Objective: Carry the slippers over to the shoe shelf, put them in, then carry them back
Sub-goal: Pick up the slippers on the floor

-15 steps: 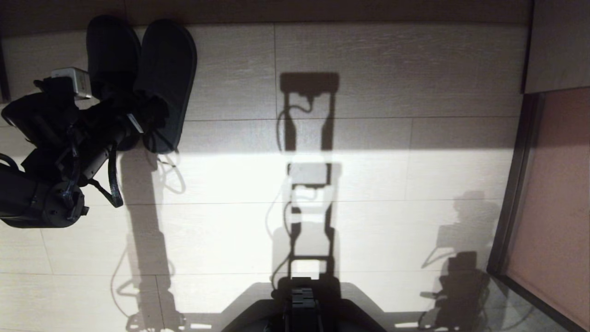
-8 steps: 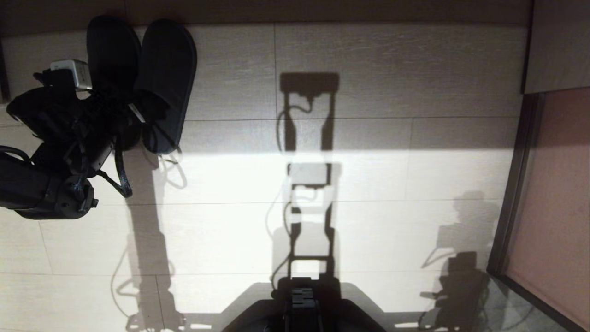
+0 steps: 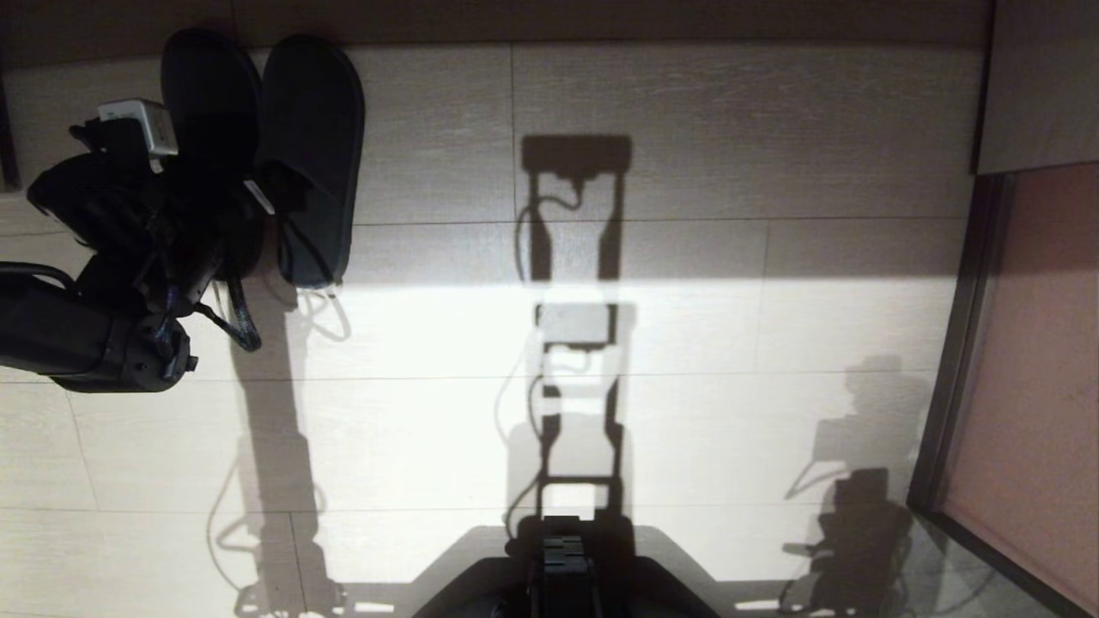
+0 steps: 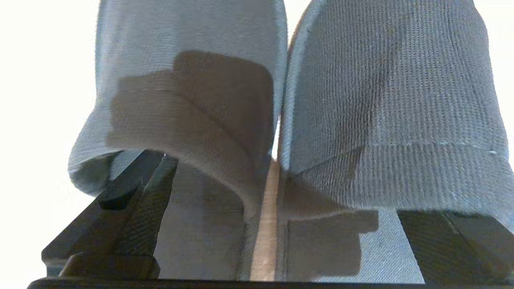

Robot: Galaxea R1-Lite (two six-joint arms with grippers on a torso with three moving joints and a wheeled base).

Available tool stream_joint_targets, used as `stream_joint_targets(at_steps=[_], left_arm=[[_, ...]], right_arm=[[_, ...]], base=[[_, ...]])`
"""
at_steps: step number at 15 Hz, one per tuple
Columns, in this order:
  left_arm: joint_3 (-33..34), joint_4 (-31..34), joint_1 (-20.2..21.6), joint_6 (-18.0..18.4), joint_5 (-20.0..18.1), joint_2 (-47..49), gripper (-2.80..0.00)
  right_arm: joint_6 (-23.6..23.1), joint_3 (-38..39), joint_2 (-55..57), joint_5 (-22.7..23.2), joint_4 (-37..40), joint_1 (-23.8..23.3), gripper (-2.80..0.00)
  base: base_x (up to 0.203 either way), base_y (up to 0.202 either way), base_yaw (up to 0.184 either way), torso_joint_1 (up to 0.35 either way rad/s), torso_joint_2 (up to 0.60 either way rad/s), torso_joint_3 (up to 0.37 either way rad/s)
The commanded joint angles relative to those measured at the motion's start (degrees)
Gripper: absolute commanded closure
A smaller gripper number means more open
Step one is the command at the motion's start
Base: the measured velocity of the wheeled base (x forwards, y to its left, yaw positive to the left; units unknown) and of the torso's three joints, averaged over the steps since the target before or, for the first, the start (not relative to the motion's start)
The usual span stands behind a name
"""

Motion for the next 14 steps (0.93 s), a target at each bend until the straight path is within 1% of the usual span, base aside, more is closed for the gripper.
stream_joint_targets(at_steps=[1,5,7,9,14], left_arm=[[-1.2,-0.4,-0.1,-0.1,0.0,1.1,-2.80],[-4.9,-0.3,-0.1,-0.3,0.3,2.2,-2.80],[-6.2,-0.3,-0.1,-0.3,1.2,2.5,-2.80],[-7.9,0.1,-0.1,-0.6,1.4,2.8,-2.80],[-9.3,0.5,-0.1,-0.8,1.4,3.9,-2.80]], right_arm=[[0.0,0.0,-0.1,0.0,0.0,0.0,0.00],[0.0,0.0,-0.1,0.0,0.0,0.0,0.00],[0.0,0.0,-0.1,0.0,0.0,0.0,0.00],[0.0,0.0,-0.1,0.0,0.0,0.0,0.00],[-0.1,0.0,-0.1,0.0,0.0,0.0,0.00]], base=[[0.000,0.000,0.000,0.000,0.00,0.000],[0.000,0.000,0.000,0.000,0.00,0.000],[0.000,0.000,0.000,0.000,0.00,0.000],[0.000,0.000,0.000,0.000,0.00,0.000],[0.000,0.000,0.000,0.000,0.00,0.000]])
